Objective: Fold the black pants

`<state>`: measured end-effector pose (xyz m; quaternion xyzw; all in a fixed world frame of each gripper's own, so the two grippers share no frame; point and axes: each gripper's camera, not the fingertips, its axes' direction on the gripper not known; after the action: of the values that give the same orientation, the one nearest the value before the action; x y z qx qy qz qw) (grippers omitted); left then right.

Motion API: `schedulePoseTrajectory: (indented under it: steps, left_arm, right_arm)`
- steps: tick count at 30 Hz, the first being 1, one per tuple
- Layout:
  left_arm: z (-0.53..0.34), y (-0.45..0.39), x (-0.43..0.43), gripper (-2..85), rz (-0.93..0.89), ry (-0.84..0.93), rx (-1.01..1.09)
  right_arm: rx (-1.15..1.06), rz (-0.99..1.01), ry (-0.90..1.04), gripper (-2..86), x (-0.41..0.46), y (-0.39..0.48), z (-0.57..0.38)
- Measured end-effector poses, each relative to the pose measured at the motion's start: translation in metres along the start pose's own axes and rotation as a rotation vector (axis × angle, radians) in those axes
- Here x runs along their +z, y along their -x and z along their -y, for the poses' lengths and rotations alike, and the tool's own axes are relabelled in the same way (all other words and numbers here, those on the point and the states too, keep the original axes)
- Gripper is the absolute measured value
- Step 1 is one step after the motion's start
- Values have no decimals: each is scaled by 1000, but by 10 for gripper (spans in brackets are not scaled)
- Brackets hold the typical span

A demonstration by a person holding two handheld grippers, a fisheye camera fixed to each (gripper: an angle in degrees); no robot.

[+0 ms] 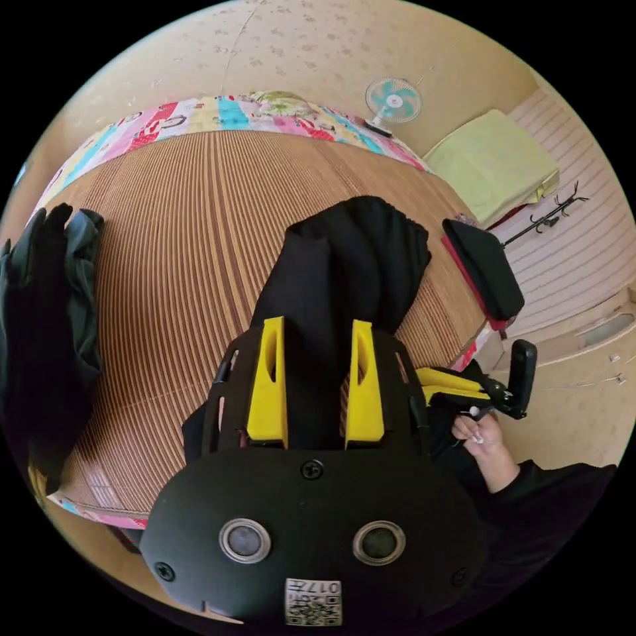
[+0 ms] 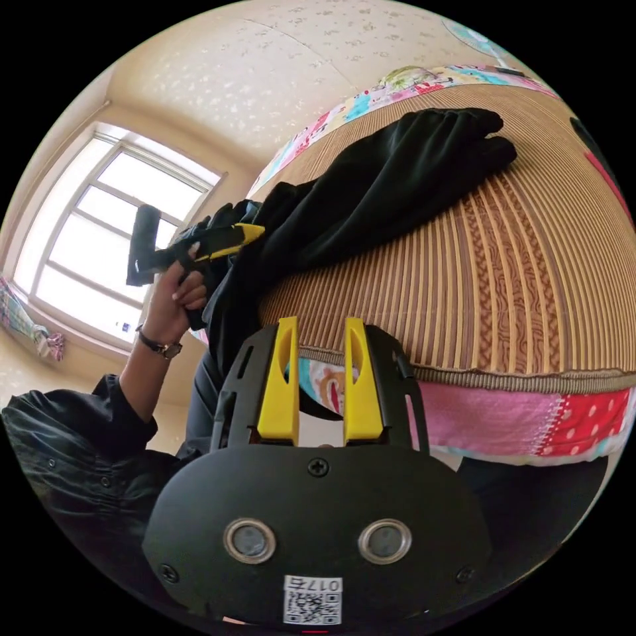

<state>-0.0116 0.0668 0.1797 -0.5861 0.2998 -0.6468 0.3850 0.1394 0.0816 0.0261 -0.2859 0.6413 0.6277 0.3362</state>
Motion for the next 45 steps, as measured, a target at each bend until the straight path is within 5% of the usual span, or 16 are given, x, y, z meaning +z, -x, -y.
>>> schedulePoseTrajectory:
  steps: [4,8,12,16,20,23,28,36,39,45]
  left_arm:
    - [-25,9,-34,52,-47,-99,-104]
    - [-54,-8,-72,63,65,-247,-164]
    - [-43,-85,-106,119,73,-441,3]
    - [28,-169,-51,147,-59,-234,307]
    - [75,-198,31,141,48,-61,345]
    - [85,-181,69,53,90,45,264]
    - [39,-104,2,7,-396,-146,76]
    - [-75,-67,-160,-2,-348,-528,94]
    - [-145,-44,-238,-4,-170,-704,-10]
    - [-288,-25,-356,-6,-254,-1199,-41]
  right_arm:
    - [73,-49,-119,120,-39,-32,9]
    - [181,-38,-231,122,-74,-74,26]
    - [274,46,-278,122,-90,-113,47]
    - [286,91,-296,122,-92,-121,43]
    - [313,116,-298,122,-92,-128,23]
    - [323,121,-270,121,-92,-134,11]
    - [315,118,-277,123,-89,-137,23]
    - [215,-29,-120,47,-33,-85,105]
    - [66,47,-413,39,-113,-18,72]
    - [-296,-144,-926,35,-265,163,-21]
